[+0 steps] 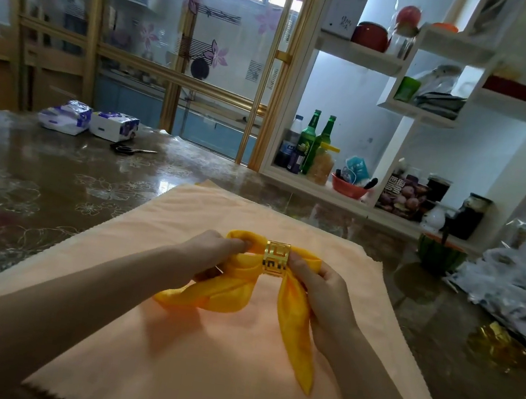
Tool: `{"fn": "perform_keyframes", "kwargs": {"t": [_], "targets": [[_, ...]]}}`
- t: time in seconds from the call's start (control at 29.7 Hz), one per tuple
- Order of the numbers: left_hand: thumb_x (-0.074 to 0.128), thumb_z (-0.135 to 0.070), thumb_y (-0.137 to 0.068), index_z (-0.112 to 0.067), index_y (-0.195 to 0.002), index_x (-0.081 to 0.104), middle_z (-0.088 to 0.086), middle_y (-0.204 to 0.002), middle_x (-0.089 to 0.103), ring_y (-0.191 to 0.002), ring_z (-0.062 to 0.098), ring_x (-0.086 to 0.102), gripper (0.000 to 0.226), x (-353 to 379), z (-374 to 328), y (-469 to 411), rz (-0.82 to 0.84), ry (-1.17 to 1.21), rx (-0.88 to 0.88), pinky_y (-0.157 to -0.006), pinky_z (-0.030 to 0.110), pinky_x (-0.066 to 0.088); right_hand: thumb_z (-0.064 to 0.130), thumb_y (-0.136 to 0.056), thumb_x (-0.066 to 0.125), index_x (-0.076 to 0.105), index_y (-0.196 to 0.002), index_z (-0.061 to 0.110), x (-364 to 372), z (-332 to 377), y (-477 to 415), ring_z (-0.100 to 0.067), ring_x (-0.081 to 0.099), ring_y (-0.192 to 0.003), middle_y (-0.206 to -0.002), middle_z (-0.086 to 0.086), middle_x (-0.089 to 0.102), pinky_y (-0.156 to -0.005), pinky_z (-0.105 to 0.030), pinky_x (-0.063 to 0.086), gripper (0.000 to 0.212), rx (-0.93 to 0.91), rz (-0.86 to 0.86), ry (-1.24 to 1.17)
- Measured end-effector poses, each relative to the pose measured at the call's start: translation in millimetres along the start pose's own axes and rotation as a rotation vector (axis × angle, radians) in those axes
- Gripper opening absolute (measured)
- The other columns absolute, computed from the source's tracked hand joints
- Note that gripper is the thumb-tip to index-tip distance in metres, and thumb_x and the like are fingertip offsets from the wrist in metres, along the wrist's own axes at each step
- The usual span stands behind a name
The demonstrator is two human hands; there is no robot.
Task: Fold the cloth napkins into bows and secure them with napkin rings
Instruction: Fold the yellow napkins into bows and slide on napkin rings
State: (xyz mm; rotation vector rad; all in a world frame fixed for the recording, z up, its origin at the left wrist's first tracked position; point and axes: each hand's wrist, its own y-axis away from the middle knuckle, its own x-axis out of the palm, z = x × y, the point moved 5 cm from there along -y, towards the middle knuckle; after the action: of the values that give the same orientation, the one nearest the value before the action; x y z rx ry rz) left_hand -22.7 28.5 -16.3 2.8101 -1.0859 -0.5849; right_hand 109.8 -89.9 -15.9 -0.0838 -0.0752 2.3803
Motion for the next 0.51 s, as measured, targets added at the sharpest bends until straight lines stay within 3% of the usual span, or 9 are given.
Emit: {"fn": "perform_keyframes", "kwargs": {"t": [0.1, 0.24, 0.37, 0.51], "targets": [[0.047, -0.042, -0.094, -0.009, -0.098, 0.054, 0.007, -0.075, 0.057, -0.064, 0.018, 0.055, 0.033, 2, 0, 0, -0.009, -0.055, -0.036, -0.057, 0.027, 0.044, 0.024, -0.087, 0.064, 0.064, -0.102, 0.012, -5, 4, -4, -0.015, 0.061, -0.07, -0.085, -0.007, 0.067, -0.057, -0.022, 0.05, 0.019, -0.016, 0.005, 0.074], [0.046, -0.041, -0.095, -0.011, -0.104, 0.054, 0.009, -0.083, 0.06, -0.074, 0.021, 0.06, 0.033, 8, 0, 1, 0.039, -0.099, -0.078, -0.072, 0.033, 0.05, 0.009, -0.086, 0.057, 0.059, -0.104, 0.003, -12, 2, -7, -0.012, 0.054, -0.056, -0.07, -0.007, 0.06, -0.047, -0.023, 0.046, 0.019, 0.117, 0.033, -0.094], [0.051, -0.037, -0.094, -0.011, -0.103, 0.055, 0.01, -0.087, 0.062, -0.088, 0.028, 0.063, 0.028, 5, -4, -1, 0.032, -0.048, -0.068, -0.081, 0.039, 0.051, 0.002, -0.085, 0.055, 0.051, -0.115, 0.009, -18, 3, -10, -0.018, 0.059, -0.073, -0.09, -0.011, 0.06, -0.055, -0.025, 0.05, 0.031, 0.135, 0.074, -0.088], [0.056, -0.038, -0.091, -0.01, -0.098, 0.058, 0.012, -0.088, 0.063, -0.076, 0.025, 0.061, 0.029, 0, -1, -1, 0.045, -0.028, -0.096, -0.065, 0.035, 0.051, -0.004, -0.083, 0.058, 0.052, -0.109, 0.021, -22, 11, -11, -0.015, 0.06, -0.086, -0.102, -0.004, 0.059, -0.058, -0.018, 0.05, 0.036, -0.04, 0.04, 0.293]]}}
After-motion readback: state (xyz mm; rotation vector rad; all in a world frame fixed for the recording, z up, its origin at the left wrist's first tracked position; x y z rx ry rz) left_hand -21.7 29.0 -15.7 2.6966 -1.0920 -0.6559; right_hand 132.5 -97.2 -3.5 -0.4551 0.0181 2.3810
